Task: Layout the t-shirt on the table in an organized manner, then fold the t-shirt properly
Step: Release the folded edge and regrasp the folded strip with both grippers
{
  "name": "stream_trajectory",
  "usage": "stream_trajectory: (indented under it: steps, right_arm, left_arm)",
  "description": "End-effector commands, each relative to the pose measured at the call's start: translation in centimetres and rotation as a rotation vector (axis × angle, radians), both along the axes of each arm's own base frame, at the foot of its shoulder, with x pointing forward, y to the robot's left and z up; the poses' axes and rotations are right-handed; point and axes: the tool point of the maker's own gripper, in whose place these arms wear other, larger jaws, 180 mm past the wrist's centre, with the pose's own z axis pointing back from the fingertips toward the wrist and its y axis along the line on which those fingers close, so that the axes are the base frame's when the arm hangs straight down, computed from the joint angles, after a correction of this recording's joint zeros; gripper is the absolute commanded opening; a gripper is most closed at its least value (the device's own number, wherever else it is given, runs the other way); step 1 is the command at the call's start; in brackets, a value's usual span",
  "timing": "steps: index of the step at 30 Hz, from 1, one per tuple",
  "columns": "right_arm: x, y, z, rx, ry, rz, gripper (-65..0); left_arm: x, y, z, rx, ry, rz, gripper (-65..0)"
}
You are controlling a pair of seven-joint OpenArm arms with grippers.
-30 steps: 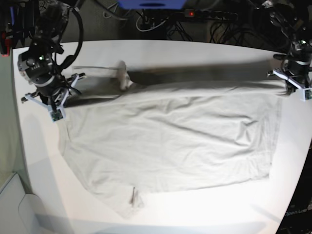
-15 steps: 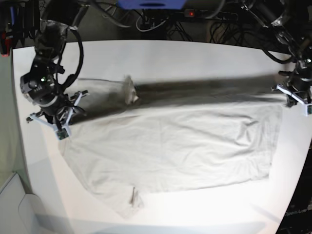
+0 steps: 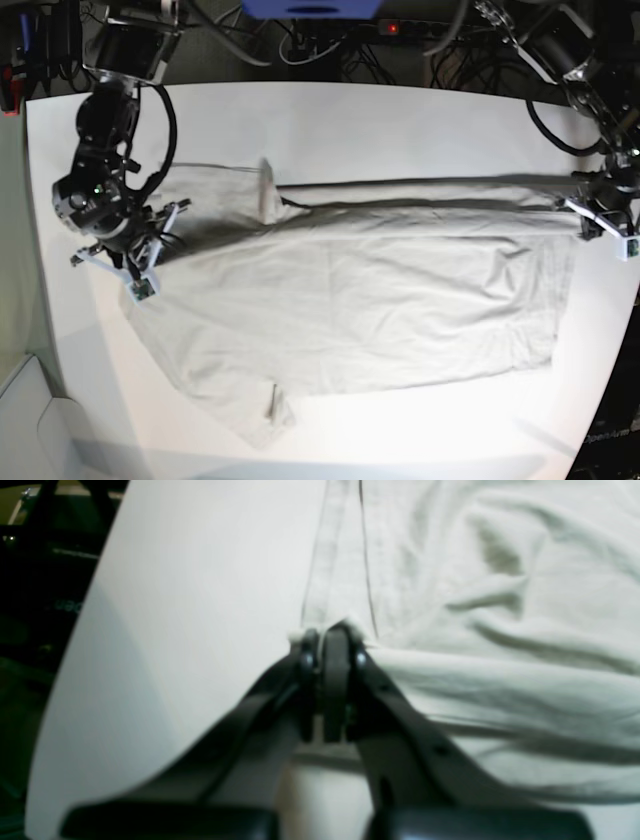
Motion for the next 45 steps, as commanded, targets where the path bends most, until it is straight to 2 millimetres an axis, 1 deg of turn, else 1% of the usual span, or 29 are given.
stream_trajectory:
  steps: [1,7,8,14,16,19,27,31,33,34,35,37,38,40,41,42,43,44,45]
  right_arm:
    - [1.2,-0.1,1.6,0.005,-0.061,-0.004,-64.9]
    - [1.6,-0.1,1.8,0.009,-0.067,-0.003,-64.9]
    - [1.8,0.0,2.1,0.010,-0.074,-0.003,-64.9]
    - [2.6,0.2,1.5,0.028,-0.058,-0.003,-64.9]
    - [3.2,0.3,2.0,0.033,-0.070,-0.002,-64.9]
    - [3.6,0.3,2.4,0.033,-0.081,-0.002,-64.9]
    - [3.6,0.1,2.4,0.029,-0.081,-0.003,-64.9]
    - [3.5,0.1,2.4,0.029,-0.080,-0.003,-64.8]
    - [3.5,0.2,2.4,0.028,-0.080,-0.001,-63.3]
    - [3.5,0.2,2.3,0.028,-0.077,-0.002,-61.0]
    - [3.5,0.1,2.3,0.026,-0.077,-0.002,-57.7]
    - [3.3,-0.5,2.2,0.009,-0.067,-0.006,-48.8]
    - [3.3,-0.6,2.3,0.006,-0.068,-0.006,-43.7]
    - [3.2,-0.8,2.4,0.001,-0.071,-0.007,-32.7]
    - [3.3,-0.9,2.7,-0.001,-0.080,-0.011,-28.7]
    - [3.3,-1.1,3.3,-0.009,-0.096,-0.014,-26.1]
    - [3.0,-1.2,3.5,-0.016,-0.104,-0.015,-25.1]
    - [2.6,-1.2,3.9,-0.025,-0.115,-0.014,-25.4]
    - [2.4,-1.2,4.4,-0.033,-0.131,-0.013,-25.7]
  left_arm:
    - [1.0,1.0,1.8,0.026,-0.056,0.005,-64.8]
    - [0.6,1.4,0.4,-0.002,-0.023,0.010,-64.8]
    - [0.7,1.4,0.4,-0.003,-0.025,0.010,-64.8]
    - [1.6,1.3,1.2,-0.008,-0.052,0.010,-64.8]
    - [2.3,1.3,1.7,-0.006,-0.068,0.011,-64.8]
    - [2.7,1.2,2.0,-0.009,-0.080,0.009,-64.8]
    - [2.9,1.1,2.1,-0.011,-0.082,0.007,-64.6]
    - [3.4,1.3,2.7,-0.007,-0.098,0.008,-64.5]
    - [3.4,1.2,2.4,-0.015,-0.093,0.008,-64.3]
    - [3.4,1.2,2.4,-0.015,-0.091,0.008,-63.2]
    - [3.4,1.2,2.4,-0.014,-0.092,0.008,-60.8]
    - [3.4,1.3,2.4,-0.016,-0.092,0.011,-51.6]
    - [3.3,1.3,2.3,-0.016,-0.090,0.011,-45.1]
    - [3.2,1.3,2.3,-0.013,-0.088,0.011,-30.0]
    - [3.1,1.3,2.4,-0.015,-0.094,0.013,-22.1]
    - [3.1,1.3,2.5,-0.017,-0.098,0.017,-15.5]
    - [2.8,1.7,2.7,-0.016,-0.106,0.033,-8.9]
    - [2.5,2.3,3.1,-0.013,-0.119,0.054,-2.7]
    - [2.1,2.6,3.4,-0.013,-0.133,0.075,0.0]
